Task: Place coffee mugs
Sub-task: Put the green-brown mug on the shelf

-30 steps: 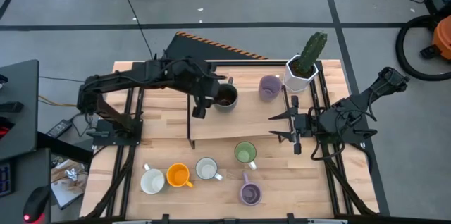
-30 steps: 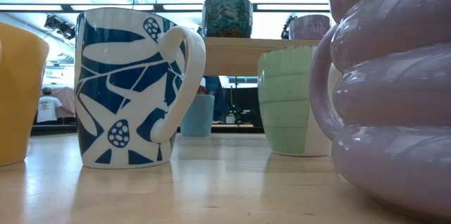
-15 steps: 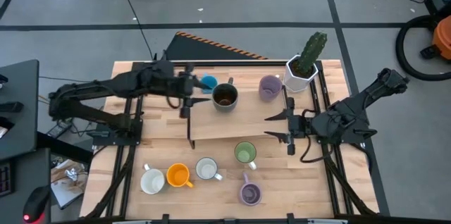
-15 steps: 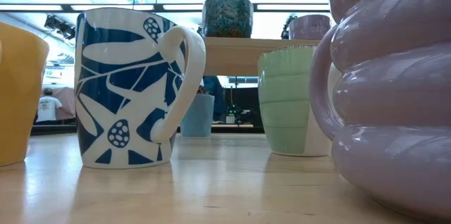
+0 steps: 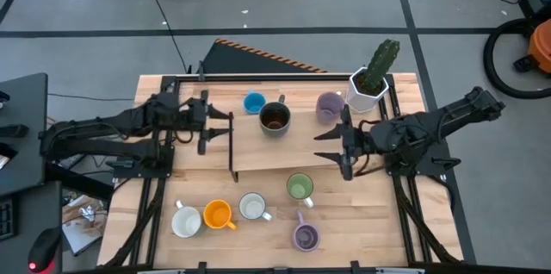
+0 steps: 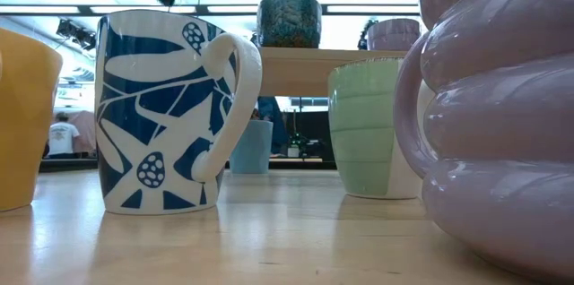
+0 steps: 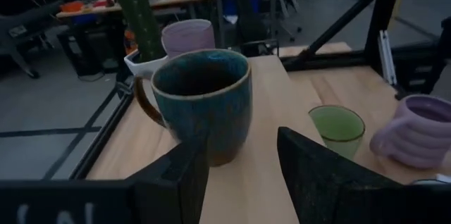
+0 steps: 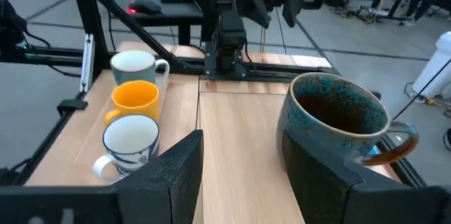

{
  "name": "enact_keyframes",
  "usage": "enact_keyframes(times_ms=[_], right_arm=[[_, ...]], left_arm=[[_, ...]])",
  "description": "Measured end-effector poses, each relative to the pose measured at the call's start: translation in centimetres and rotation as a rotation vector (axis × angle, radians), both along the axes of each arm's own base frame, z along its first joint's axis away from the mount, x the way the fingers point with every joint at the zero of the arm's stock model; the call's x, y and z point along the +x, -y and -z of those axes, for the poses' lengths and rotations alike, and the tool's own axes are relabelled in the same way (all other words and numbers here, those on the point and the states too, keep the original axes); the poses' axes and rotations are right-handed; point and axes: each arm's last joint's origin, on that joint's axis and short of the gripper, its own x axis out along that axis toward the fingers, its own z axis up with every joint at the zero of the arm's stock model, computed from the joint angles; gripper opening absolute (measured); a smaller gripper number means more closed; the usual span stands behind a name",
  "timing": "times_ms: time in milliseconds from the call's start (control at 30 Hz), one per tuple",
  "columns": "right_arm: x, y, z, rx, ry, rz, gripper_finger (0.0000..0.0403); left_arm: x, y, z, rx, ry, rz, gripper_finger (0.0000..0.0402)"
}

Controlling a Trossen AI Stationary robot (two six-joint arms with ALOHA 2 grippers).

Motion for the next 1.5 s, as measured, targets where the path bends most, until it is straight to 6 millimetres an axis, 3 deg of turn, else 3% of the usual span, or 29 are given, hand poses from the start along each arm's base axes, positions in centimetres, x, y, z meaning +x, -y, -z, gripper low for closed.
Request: enact_keyframes(times_ms=[400, 700, 900, 1133, 1500], right_arm=[[4.5, 0.6, -2.0, -0.095, -0.127, 0.06, 0.0199], [7.3, 2.7, -2.3, -0.136, -0.141, 0.045, 0.0199], [8.1, 4.8, -2.5, -0.089, -0.157, 0.064, 0.0199], [9.5, 6.0, -2.2, -0.049, -0.208, 0.087, 0.0199], [13.2, 5.2, -2.9, -0.049, -0.334, 0.099, 0.0199]], left_arm=[[-4.0, 0.7, 4.6, -0.074, 0.082, -0.055, 0.0172], [-4.4, 0.8, 8.6, -0.079, 0.19, -0.051, 0.0172], [-4.6, 0.8, 11.5, -0.041, 0.311, -0.055, 0.0172], [-4.7, 0.7, 12.8, -0.043, 0.27, -0.102, 0.0172], [-4.6, 0.7, 13.1, -0.076, 0.245, -0.106, 0.0172]])
